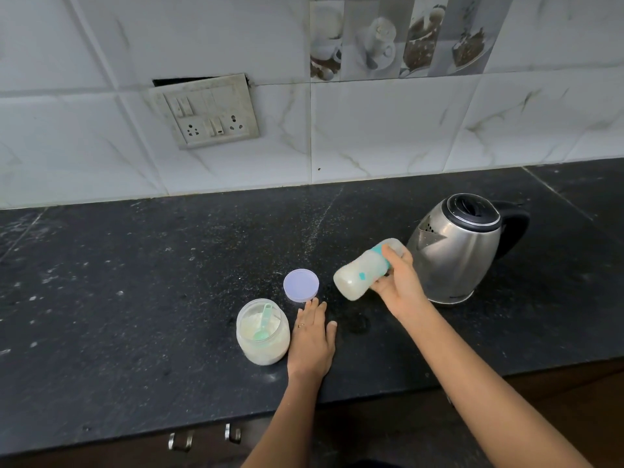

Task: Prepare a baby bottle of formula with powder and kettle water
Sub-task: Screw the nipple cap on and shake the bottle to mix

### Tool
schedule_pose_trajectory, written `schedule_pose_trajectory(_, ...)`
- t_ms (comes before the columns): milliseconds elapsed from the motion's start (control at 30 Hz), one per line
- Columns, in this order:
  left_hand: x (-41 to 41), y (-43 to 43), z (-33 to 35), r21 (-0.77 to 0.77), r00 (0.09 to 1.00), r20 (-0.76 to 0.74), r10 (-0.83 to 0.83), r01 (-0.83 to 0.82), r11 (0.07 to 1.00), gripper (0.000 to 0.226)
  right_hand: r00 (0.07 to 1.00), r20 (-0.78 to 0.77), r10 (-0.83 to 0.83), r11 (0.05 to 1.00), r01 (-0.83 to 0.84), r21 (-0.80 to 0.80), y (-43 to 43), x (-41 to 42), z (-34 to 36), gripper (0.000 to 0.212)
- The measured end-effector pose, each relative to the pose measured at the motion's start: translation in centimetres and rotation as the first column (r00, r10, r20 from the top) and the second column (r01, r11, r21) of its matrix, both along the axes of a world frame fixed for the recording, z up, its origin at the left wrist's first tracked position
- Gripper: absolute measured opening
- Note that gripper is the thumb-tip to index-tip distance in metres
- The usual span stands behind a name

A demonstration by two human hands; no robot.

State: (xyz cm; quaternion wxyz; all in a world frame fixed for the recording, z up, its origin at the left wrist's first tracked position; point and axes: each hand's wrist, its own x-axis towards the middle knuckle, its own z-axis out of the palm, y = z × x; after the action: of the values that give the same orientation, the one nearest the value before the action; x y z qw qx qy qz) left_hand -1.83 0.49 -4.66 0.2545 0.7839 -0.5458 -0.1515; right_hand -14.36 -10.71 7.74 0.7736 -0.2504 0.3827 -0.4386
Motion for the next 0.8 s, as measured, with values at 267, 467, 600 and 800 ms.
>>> schedule_pose_trajectory(267, 0.1, -0.1, -0.3, 0.012, 1.000, -0.017, 0.001, -0.001, 1.000, 0.050, 0.995, -0.079, 0.062, 0.997, -0.064, -0.033, 0.8, 0.7, -0.3, 0.030)
schedule_pose_trajectory(467, 0.2, 0.0, -0.5, 0.008, 1.000, -0.008, -0.002, 0.002, 1.000, 0.050, 0.811, -0.507, 0.291, 0.864, -0.451, -0.225, 0.4, 0.1, 0.0, 0.044)
schedule_pose_trajectory(600, 0.2, -0.1, -0.7, 0.000, 1.000, -0.012, -0.001, 0.001, 1.000, 0.050, 0.807, -0.587, 0.065, 0.926, -0.267, -0.266, -0.3, 0.9, -0.1, 0.046)
schedule_pose_trajectory(800, 0.2, -0.1, -0.8, 0.011, 1.000, -0.030, 0.004, -0.003, 1.000, 0.050, 0.520, -0.818, -0.244, 0.797, -0.373, -0.474, -0.2, 2.0, -2.1, 0.047)
